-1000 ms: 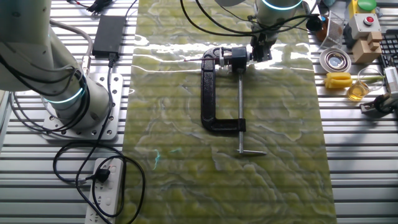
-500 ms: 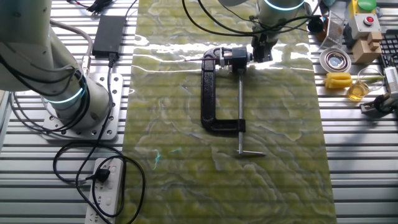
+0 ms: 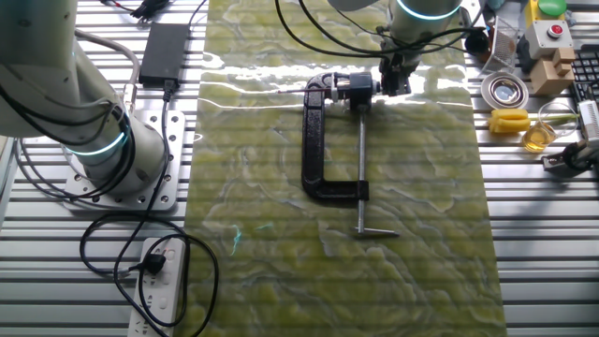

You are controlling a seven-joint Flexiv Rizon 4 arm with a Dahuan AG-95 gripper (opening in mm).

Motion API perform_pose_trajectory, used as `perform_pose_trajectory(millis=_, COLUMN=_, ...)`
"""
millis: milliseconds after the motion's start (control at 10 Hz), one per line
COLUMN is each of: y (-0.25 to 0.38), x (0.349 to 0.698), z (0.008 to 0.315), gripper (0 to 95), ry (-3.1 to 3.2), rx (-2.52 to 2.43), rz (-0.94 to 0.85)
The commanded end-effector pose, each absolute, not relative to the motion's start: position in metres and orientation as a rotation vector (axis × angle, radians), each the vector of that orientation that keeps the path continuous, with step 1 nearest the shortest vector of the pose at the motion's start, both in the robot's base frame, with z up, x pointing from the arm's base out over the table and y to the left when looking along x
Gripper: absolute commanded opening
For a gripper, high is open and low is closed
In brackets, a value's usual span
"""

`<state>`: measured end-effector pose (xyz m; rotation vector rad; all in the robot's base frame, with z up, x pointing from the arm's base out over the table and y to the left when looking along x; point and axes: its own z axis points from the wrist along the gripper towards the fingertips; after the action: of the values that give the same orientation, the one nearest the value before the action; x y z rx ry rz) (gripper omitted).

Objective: Sharpen the pencil with a pencil sharpener

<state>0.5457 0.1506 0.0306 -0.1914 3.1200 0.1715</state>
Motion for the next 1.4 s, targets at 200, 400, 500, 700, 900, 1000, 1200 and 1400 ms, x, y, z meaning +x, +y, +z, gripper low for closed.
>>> perform_pose_trajectory(millis=200, y=0.1469, x=0.5472, z=0.0316, gripper=0.0, ry=3.126, rx=-0.189, rz=0.165)
perform_pose_trajectory(millis=400, y=0.1443, x=0.5481, z=0.0312, gripper=0.0, ry=3.124, rx=-0.190, rz=0.161)
perform_pose_trajectory(millis=500, y=0.1441, x=0.5483, z=0.0313, gripper=0.0, ry=3.123, rx=-0.191, rz=0.163)
perform_pose_trajectory(millis=700, y=0.1442, x=0.5484, z=0.0309, gripper=0.0, ry=3.121, rx=-0.190, rz=0.164)
perform_pose_trajectory(millis=900, y=0.1447, x=0.5495, z=0.0298, gripper=0.0, ry=3.122, rx=-0.187, rz=0.163)
perform_pose_trajectory(millis=1000, y=0.1449, x=0.5501, z=0.0302, gripper=0.0, ry=3.127, rx=-0.188, rz=0.163)
perform_pose_trajectory(millis=1200, y=0.1453, x=0.5511, z=0.0309, gripper=0.0, ry=3.128, rx=-0.202, rz=0.150)
perform_pose_trajectory(millis=1400, y=0.1453, x=0.5511, z=0.0309, gripper=0.0, ry=3.130, rx=-0.231, rz=0.118)
